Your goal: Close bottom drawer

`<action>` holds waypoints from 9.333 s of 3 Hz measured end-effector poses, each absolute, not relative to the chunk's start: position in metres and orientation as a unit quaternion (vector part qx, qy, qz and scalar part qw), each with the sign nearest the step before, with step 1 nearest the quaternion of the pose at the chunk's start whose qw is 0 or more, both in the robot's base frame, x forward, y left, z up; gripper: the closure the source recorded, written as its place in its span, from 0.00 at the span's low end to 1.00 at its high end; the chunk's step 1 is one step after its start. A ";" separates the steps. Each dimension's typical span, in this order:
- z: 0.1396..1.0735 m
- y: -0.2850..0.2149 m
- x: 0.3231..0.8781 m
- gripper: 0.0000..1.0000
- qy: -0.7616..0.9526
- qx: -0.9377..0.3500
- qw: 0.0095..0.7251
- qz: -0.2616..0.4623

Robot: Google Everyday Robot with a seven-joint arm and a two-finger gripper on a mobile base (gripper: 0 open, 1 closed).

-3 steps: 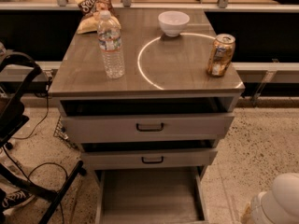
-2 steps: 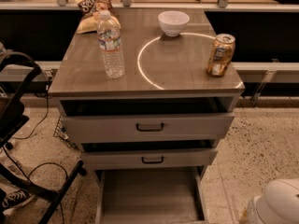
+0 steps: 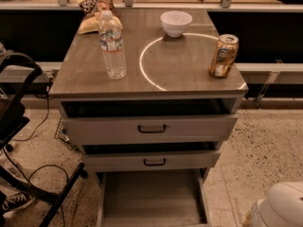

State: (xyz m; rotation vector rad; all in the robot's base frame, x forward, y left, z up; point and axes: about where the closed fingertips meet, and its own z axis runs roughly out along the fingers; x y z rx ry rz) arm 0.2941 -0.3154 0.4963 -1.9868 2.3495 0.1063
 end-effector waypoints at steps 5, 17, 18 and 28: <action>0.271 -0.310 0.320 1.00 0.752 -0.658 0.009 0.030; 0.138 -0.124 0.430 1.00 0.614 -0.741 0.270 0.030; 0.118 -0.140 0.482 1.00 0.630 -0.733 0.256 0.005; 0.436 -0.479 0.493 1.00 0.747 -0.541 0.191 -0.336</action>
Offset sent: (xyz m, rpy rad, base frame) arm 0.0269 0.0067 -0.1611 -0.1648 0.0631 0.0176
